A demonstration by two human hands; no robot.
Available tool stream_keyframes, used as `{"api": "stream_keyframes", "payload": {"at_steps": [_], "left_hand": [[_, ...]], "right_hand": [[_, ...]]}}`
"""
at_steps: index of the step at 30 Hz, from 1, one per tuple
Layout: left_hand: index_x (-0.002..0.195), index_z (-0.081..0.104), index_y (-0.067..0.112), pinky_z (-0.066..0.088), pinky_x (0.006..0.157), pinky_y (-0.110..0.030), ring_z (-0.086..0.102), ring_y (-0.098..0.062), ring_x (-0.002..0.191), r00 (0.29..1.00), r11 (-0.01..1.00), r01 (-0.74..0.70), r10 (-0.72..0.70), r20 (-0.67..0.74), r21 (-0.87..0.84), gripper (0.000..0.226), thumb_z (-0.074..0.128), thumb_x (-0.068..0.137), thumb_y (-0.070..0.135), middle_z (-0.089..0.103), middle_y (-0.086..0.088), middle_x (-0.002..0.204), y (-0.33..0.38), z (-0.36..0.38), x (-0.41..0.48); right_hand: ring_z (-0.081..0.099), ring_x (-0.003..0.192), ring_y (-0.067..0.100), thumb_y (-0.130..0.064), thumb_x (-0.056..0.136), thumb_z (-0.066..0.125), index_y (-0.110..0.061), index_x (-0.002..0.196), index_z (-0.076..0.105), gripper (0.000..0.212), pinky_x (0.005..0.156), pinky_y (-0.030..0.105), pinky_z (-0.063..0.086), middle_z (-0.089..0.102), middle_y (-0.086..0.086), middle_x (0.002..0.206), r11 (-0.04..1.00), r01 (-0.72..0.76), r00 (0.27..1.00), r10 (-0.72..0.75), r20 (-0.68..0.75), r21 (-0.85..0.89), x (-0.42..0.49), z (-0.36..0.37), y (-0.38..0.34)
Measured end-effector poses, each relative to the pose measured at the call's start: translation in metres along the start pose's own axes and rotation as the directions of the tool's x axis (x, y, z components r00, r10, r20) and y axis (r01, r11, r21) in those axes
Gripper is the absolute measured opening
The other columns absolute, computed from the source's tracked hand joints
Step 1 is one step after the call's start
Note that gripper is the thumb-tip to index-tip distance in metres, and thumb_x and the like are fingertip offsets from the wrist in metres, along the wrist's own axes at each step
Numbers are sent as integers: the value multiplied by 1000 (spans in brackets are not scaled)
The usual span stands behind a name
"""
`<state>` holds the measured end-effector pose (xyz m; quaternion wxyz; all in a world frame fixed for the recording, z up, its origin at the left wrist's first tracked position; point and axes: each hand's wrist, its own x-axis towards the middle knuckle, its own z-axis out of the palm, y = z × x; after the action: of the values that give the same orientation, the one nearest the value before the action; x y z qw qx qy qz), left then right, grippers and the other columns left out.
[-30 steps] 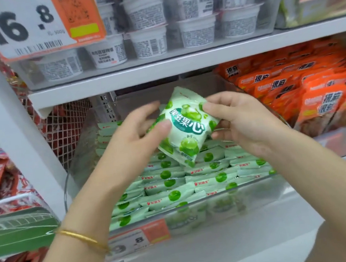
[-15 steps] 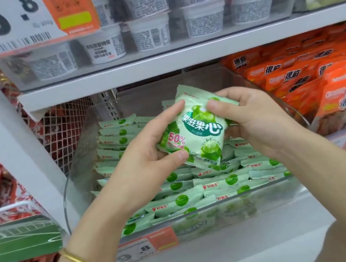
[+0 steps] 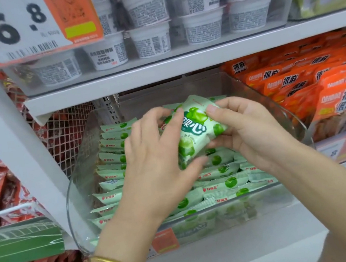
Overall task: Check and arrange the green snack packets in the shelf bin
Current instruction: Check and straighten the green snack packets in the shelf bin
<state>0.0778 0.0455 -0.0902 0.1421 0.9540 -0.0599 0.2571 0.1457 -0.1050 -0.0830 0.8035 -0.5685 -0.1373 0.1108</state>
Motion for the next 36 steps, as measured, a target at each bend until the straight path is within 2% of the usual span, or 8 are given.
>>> {"api": "stream_keyframes", "payload": {"at_steps": [2,4,7,13,17,28,32,36], "left_hand": [[134,52,22,39,98,-36,45,-13,112,999,993,10,-15,-40,-118,57,49,81,44,49,5,119,-2,-2,1],[125,59,28,42,90,-21,52,-2,102,995,944,51,-75,-61,-327,36,54,89,31,59,14,108,0,-8,1],[117,61,36,40,77,-5,56,9,97,985,803,153,-169,26,-576,31,57,92,19,64,24,104,1,-19,3],[136,44,21,51,91,-25,64,-11,107,965,461,262,-112,238,-848,51,56,87,15,67,7,119,-12,-27,3],[137,40,24,53,89,-33,65,-19,106,950,432,283,-5,311,-856,68,69,77,7,67,0,119,-12,-25,1],[146,27,29,49,97,-38,61,-21,114,935,403,315,25,355,-859,86,65,76,-4,62,0,127,-12,-22,2],[145,27,30,52,91,-28,61,-12,113,944,372,326,-82,320,-869,81,61,83,-8,63,4,125,-11,-18,2],[122,48,25,57,71,-29,69,-18,90,902,265,369,-332,275,-891,39,53,91,2,62,-8,116,-9,-13,5]], "right_hand": [[67,67,16,-28,95,48,-8,89,62,24,50,25,53,71,6,82,999,-6,1000,4,24,46,0,2,-1],[67,87,18,-41,97,38,-16,88,68,40,62,30,55,70,2,102,999,26,1000,-26,-12,-21,2,0,-2],[61,108,18,-37,94,43,-21,92,70,32,86,38,52,65,-1,117,986,116,993,-112,34,-121,3,-2,-2],[64,77,11,-20,70,65,-17,95,69,26,60,24,53,70,-1,90,986,166,969,-162,185,-5,0,-3,-4],[66,74,13,-11,68,66,-15,96,66,28,57,26,55,72,1,88,982,189,972,-183,145,-27,-1,0,-1],[65,70,10,-10,73,66,-15,98,65,25,54,24,52,72,0,86,989,135,988,-130,85,-56,-2,0,1],[65,67,10,-3,83,63,-12,99,63,19,53,25,52,71,1,83,993,99,995,-98,17,-58,0,-1,4],[64,67,14,-13,88,57,-10,98,61,11,52,25,52,68,6,88,999,35,999,-34,32,-21,0,-3,4]]}}
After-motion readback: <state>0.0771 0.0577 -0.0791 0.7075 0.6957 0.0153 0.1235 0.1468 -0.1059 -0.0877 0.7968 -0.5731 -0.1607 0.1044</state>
